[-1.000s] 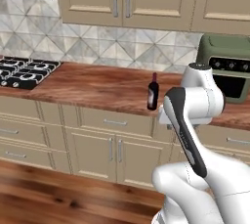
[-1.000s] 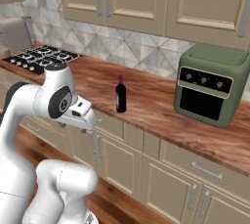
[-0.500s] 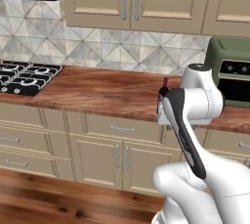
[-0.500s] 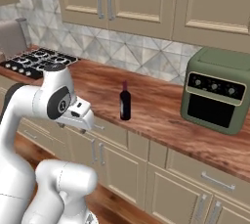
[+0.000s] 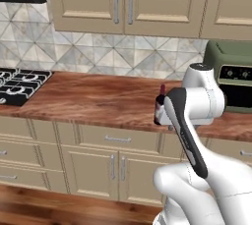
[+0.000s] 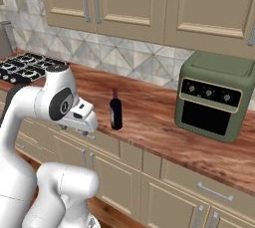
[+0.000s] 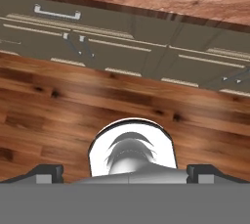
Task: There is a wine glass and glass cup on the dining counter. Place the wine bottle next to the wine glass and the juice bottle next to the glass cup.
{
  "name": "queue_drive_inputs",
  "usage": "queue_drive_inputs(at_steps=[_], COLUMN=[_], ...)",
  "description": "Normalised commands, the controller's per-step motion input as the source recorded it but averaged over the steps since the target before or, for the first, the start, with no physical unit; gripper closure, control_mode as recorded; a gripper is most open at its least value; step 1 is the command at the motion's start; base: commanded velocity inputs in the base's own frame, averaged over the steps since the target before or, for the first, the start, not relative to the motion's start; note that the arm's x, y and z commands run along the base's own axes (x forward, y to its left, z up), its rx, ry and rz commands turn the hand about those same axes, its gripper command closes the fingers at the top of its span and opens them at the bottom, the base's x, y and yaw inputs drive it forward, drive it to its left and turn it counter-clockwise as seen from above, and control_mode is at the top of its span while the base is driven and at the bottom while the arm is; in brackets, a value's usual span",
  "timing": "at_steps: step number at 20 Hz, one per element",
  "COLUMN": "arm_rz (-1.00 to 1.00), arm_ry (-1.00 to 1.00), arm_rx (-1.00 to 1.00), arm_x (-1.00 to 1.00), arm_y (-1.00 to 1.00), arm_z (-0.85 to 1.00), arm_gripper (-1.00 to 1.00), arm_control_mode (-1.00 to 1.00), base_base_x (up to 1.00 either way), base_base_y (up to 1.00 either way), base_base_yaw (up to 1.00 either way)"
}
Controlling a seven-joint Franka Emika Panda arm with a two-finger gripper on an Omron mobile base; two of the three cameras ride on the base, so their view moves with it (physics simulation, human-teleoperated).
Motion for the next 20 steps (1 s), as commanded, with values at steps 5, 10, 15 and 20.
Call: queue_drive_inputs(at_steps=[5, 10, 15, 20], arm_rz=[0.0, 0.0, 0.0, 0.0], arm_ry=[0.0, 0.0, 0.0, 0.0], arm_rx=[0.0, 0.0, 0.0, 0.0], arm_x=[0.0, 0.0, 0.0, 0.0], arm_y=[0.0, 0.0, 0.0, 0.0], arm_z=[0.0, 0.0, 0.0, 0.0], arm_gripper=[-1.0, -1.0, -1.0, -1.0], arm_control_mode=[1.0, 1.0, 1.0, 1.0], base_base_x=[0.01, 0.0, 0.0, 0.0], base_base_y=[0.06, 0.0, 0.0, 0.0], base_base_yaw=[-0.03, 0.0, 0.0, 0.0])
